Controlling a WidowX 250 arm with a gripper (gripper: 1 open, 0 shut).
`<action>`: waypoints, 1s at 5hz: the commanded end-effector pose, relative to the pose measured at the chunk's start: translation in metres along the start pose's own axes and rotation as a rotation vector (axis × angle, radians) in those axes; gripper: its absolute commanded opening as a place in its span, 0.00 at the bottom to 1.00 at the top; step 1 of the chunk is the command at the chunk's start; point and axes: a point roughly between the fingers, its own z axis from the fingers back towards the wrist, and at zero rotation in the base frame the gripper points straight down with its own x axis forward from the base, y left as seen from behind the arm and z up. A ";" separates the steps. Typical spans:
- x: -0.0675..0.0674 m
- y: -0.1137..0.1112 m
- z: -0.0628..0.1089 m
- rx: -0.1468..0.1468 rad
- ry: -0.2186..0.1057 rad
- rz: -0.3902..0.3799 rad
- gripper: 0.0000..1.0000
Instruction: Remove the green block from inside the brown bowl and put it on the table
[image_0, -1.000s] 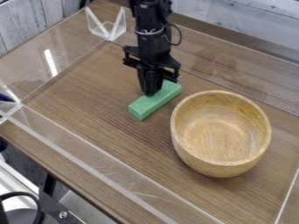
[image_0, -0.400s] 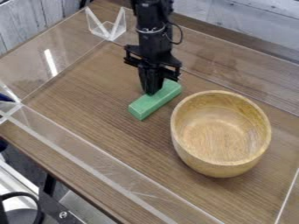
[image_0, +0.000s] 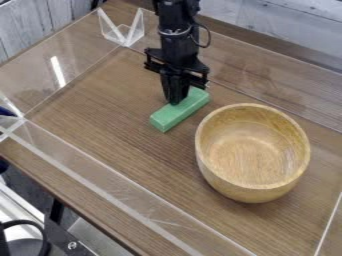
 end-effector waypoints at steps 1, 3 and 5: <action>-0.003 0.005 -0.004 0.001 0.005 0.018 0.00; -0.008 0.011 0.013 -0.002 -0.028 0.030 0.00; -0.015 0.022 0.025 0.003 -0.054 0.053 0.00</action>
